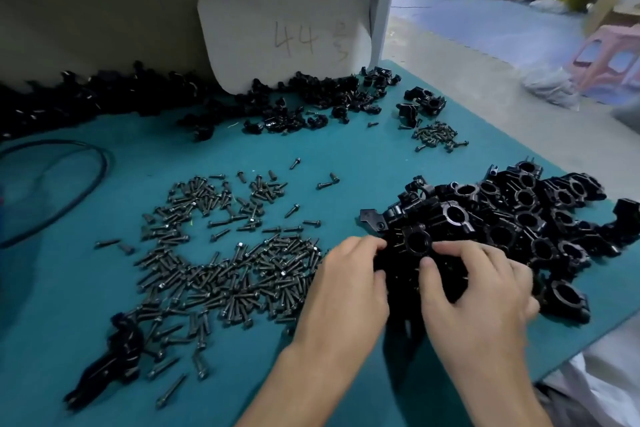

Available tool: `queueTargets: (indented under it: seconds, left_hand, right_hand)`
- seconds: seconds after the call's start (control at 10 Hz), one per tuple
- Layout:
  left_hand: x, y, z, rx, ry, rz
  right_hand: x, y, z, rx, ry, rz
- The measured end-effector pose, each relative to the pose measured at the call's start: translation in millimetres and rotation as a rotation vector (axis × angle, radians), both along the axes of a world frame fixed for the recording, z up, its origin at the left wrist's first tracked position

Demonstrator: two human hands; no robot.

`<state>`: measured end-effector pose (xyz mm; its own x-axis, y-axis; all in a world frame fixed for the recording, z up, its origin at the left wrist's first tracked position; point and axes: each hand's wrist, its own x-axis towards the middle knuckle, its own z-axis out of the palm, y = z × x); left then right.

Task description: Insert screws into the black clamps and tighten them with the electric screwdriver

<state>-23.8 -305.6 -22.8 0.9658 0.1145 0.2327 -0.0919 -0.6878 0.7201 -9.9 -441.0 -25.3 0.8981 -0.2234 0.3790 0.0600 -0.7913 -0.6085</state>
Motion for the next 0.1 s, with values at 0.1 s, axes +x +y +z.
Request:
queueTargets:
  seconds: [0.1]
  left_hand:
    - [-28.8,19.7,3.9,-0.018,-0.037,0.047]
  right_hand:
    - [-4.7,0.4,5.6,0.109,-0.042,0.007]
